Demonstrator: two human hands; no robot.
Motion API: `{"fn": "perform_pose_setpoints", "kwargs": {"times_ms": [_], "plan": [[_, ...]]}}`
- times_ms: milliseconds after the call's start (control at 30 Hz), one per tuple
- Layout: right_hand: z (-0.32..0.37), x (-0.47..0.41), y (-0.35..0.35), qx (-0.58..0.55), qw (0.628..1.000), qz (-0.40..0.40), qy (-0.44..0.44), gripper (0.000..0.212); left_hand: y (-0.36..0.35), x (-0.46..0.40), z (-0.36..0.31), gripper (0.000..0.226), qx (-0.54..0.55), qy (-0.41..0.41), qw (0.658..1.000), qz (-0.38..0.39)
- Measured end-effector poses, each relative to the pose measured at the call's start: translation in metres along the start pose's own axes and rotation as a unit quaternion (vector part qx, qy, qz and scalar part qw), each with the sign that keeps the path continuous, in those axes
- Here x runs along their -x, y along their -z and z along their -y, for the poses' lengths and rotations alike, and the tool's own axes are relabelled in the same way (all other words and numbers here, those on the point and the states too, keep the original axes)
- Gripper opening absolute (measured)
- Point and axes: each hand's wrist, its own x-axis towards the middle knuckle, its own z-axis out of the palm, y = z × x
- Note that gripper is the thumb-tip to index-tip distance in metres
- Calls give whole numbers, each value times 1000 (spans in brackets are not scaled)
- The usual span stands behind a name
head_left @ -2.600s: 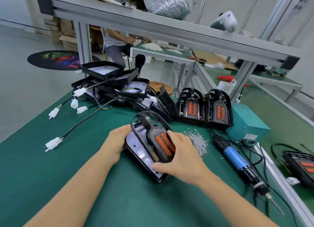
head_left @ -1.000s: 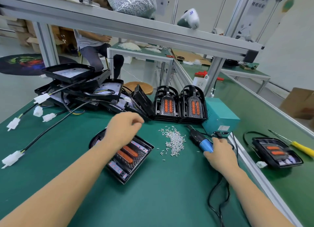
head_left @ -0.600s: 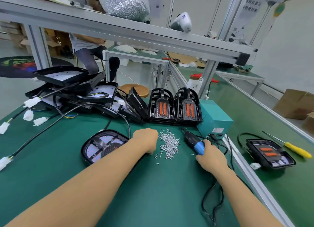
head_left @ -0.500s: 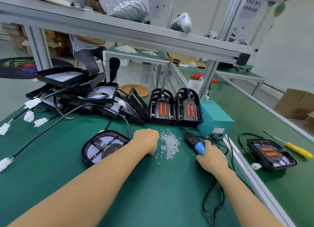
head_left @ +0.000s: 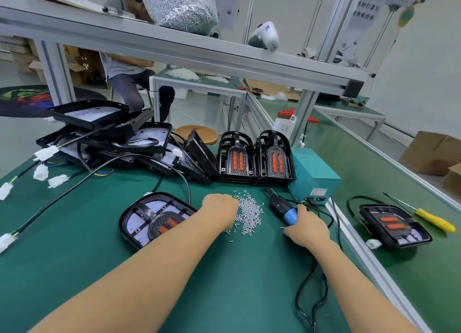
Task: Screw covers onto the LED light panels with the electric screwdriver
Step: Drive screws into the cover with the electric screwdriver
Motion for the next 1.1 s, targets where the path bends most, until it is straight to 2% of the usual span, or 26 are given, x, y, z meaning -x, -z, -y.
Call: {"fn": "perform_pose_setpoints", "kwargs": {"times_ms": [100,200,267,333,400,500,600,733,833,900,967,1100], "plan": [[-1,-4,3,-8,1000,16,-10,50,4,6,0,7,88,22,995,-37],[-2,-7,5,-20,999,35,-8,43,12,11,9,10,261,34,960,-93],[-3,-9,7,-57,997,46,-8,37,18,16,21,14,398,37,909,-115],[-3,-10,13,-131,990,46,-12,32,21,24,35,16,541,49,832,-114],[0,-8,22,-249,967,47,-8,31,20,35,48,15,637,57,760,-116],[10,1,41,-445,891,85,-5,27,18,50,63,11,724,60,677,-116],[26,14,67,-576,807,122,32,14,14,64,73,6,809,59,576,-95],[51,37,87,-730,669,92,104,22,5,78,81,11,873,66,477,-76],[70,56,93,-832,534,68,132,23,-3,88,82,26,914,54,398,-62],[81,66,94,-875,461,51,142,15,-10,93,81,31,927,52,367,-61],[91,74,94,-898,413,30,150,9,-16,98,80,33,931,52,356,-62],[109,88,93,-913,367,-21,177,7,-23,105,78,34,933,43,352,-69]]}}
